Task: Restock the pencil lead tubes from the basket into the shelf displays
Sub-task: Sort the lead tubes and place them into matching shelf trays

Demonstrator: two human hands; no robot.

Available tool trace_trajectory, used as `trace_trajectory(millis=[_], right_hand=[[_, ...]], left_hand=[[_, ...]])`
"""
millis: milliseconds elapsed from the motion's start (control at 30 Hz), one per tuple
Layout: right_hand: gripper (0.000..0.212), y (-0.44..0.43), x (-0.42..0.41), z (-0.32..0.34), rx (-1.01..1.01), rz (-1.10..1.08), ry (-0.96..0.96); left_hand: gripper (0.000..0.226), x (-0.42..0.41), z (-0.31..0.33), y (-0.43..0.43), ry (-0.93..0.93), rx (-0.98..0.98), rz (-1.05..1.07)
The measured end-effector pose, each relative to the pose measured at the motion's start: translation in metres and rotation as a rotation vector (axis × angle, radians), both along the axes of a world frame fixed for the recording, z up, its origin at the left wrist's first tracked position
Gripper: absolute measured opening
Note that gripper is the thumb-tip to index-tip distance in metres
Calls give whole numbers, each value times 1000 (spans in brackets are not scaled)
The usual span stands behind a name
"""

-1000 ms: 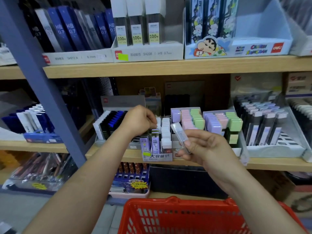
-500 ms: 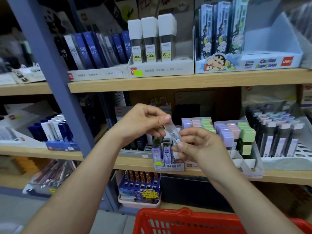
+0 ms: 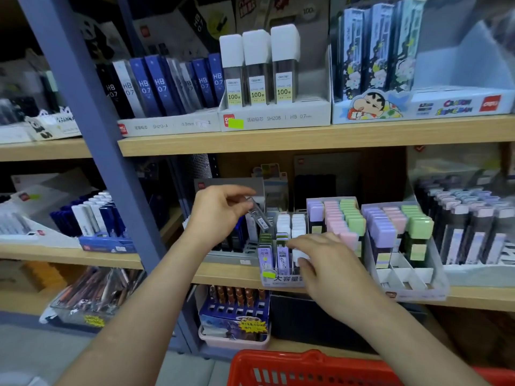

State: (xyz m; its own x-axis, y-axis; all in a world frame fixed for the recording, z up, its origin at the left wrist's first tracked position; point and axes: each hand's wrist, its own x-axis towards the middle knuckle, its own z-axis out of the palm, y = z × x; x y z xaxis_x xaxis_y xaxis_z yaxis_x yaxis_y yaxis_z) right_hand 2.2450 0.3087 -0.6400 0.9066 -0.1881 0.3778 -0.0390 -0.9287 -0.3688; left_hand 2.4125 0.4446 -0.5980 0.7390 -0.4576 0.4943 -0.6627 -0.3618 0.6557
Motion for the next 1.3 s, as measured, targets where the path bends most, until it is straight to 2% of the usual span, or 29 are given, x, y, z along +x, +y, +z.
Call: trace_trajectory(millis=[100,200,333,700,933,1167,1300], right_hand=[[49,0,0,1,-55,22,36],[50,-1,3,0,-95,31,59],[50,-1,6,-3,-127,36,60],[48,-5,11,-1,-140,46,52],[50,-10,7,-9,-62,43,-17],[42,-13,-8,-20,64,37,-193],[33,-16,-26,-20,237,31,-254]], left_hand=[[29,0,2,2,-75,143,-42],[35,3,5,4,-70,249,-67],[34,8,2,3,-74,350,-70],[32,10,-20,-16,-192,486,-126],[21,13,-27,-23,-192,482,-82],[19,16,-21,-23,-175,514,-117],[21,7,-12,-17,-154,395,-84]])
